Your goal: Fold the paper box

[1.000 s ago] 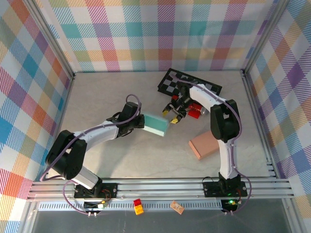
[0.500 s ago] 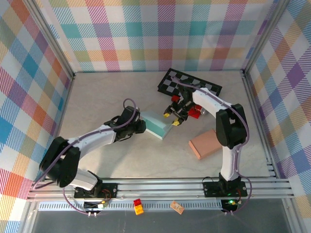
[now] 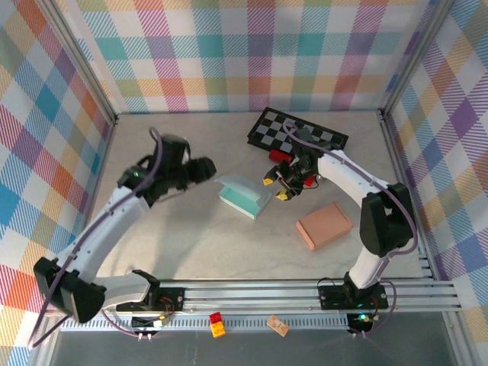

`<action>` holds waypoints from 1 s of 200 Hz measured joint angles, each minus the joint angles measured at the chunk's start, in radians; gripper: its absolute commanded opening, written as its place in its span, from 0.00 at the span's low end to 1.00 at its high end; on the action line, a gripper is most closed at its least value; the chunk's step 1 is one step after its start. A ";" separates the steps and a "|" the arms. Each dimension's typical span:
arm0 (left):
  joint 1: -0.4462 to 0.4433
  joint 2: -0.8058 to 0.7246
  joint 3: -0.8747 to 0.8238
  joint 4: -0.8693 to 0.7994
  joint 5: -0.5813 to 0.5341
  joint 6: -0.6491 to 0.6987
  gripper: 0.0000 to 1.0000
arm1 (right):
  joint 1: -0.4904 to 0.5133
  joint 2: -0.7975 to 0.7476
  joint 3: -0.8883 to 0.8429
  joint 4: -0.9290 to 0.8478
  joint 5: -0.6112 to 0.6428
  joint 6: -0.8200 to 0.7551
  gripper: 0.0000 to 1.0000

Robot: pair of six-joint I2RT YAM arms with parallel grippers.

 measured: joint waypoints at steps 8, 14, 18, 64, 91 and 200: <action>0.044 0.060 0.071 -0.026 0.034 0.011 0.52 | 0.000 -0.019 -0.023 0.017 0.002 0.029 0.56; 0.068 0.111 0.120 -0.046 0.055 0.021 0.52 | 0.000 -0.030 -0.037 0.033 0.003 0.050 0.56; 0.083 0.155 0.155 -0.059 0.068 0.035 0.52 | 0.000 -0.035 -0.045 0.042 0.002 0.064 0.56; 0.113 0.638 0.494 -0.188 0.232 0.191 0.42 | 0.008 -0.032 -0.064 0.126 -0.011 0.167 0.57; 0.113 0.785 0.525 -0.212 0.288 0.250 0.40 | 0.013 -0.005 -0.082 0.177 -0.029 0.211 0.57; 0.090 0.801 0.344 -0.173 0.389 0.298 0.29 | 0.027 0.108 -0.077 0.200 -0.059 0.220 0.45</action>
